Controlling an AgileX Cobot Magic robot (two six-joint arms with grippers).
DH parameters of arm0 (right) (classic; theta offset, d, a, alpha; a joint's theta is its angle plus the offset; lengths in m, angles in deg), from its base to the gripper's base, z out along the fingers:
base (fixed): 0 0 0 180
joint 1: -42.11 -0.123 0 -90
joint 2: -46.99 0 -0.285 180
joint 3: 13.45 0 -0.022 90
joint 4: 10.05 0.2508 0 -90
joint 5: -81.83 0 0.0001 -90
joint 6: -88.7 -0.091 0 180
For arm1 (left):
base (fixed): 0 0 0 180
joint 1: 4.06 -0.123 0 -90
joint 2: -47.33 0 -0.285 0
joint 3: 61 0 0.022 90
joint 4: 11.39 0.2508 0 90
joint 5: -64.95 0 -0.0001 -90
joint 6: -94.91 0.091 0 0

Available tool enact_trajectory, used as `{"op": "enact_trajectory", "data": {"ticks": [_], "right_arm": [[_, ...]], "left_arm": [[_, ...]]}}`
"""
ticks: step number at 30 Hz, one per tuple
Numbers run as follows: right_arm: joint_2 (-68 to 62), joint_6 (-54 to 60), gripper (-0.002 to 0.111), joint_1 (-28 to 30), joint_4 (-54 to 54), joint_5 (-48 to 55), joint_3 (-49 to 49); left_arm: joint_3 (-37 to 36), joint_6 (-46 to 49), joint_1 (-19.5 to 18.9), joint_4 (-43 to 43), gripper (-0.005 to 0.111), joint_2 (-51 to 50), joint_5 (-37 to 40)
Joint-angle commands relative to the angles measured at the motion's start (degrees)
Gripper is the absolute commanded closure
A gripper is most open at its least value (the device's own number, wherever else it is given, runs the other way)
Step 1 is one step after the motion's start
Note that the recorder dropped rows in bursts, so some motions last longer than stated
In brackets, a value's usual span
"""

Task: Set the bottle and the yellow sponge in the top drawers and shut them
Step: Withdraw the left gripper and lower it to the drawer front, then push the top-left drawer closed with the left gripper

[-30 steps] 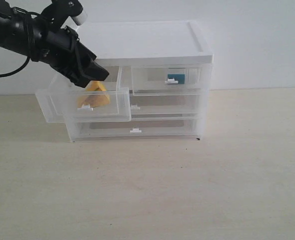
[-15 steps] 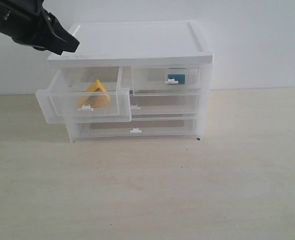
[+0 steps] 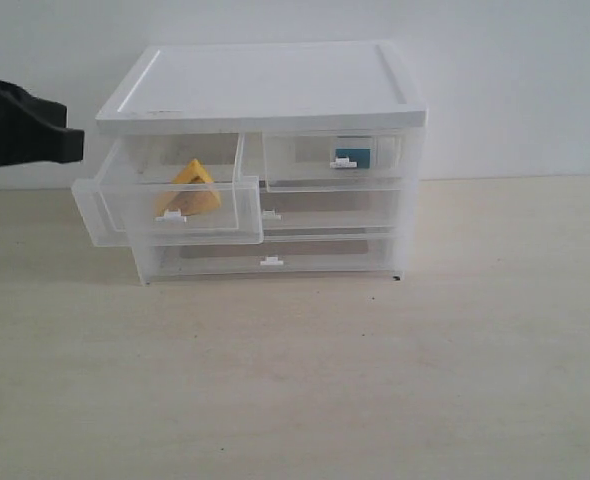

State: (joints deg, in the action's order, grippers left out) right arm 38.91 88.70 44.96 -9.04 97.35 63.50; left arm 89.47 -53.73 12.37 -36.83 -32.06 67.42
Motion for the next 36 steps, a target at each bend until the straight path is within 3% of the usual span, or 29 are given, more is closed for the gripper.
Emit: {"op": "enact_trajectory", "data": {"ticks": [1, 5, 7, 10, 15, 19, 24, 29, 36], "right_arm": [[0.29, 0.0, 0.108, -0.19, -0.02, -0.5, 0.27], [0.29, 0.0, 0.108, -0.19, -0.02, -0.5, 0.27], [0.29, 0.0, 0.108, -0.19, -0.02, -0.5, 0.27], [0.29, 0.0, 0.108, -0.19, -0.02, -0.5, 0.27], [0.29, 0.0, 0.108, -0.19, -0.02, -0.5, 0.27], [0.29, 0.0, 0.108, -0.19, -0.02, -0.5, 0.27], [0.29, 0.0, 0.108, -0.19, -0.02, -0.5, 0.27], [0.29, 0.0, 0.108, -0.19, -0.02, -0.5, 0.27], [0.29, 0.0, 0.108, -0.19, -0.02, -0.5, 0.27]], "left_arm": [[-8.79, -2.02, 5.53, -1.63, 0.102, 0.67, -15.09], [-15.65, 11.26, 11.26, -18.84, 0.102, 0.06, -28.17], [-18.54, 17.96, 16.39, -28.16, 0.102, -0.17, -36.08], [-21.09, 17.01, 22.11, -30.77, 0.102, -0.67, -42.14], [-21.79, 14.77, 27.46, -32.17, 0.102, -4.64, -46.28], [-21.79, 8.46, 31.13, -32.4, 0.102, -11.25, -54.18], [-21.59, -1.9, 32.03, -28.83, 0.102, -18.96, -61.34], [-17.9, -2.44, 32.03, -24.57, 0.102, -21.85, -63.29], [-10.71, -1.26, 32.03, -25.21, 0.102, -27.71, -63.81]]}}
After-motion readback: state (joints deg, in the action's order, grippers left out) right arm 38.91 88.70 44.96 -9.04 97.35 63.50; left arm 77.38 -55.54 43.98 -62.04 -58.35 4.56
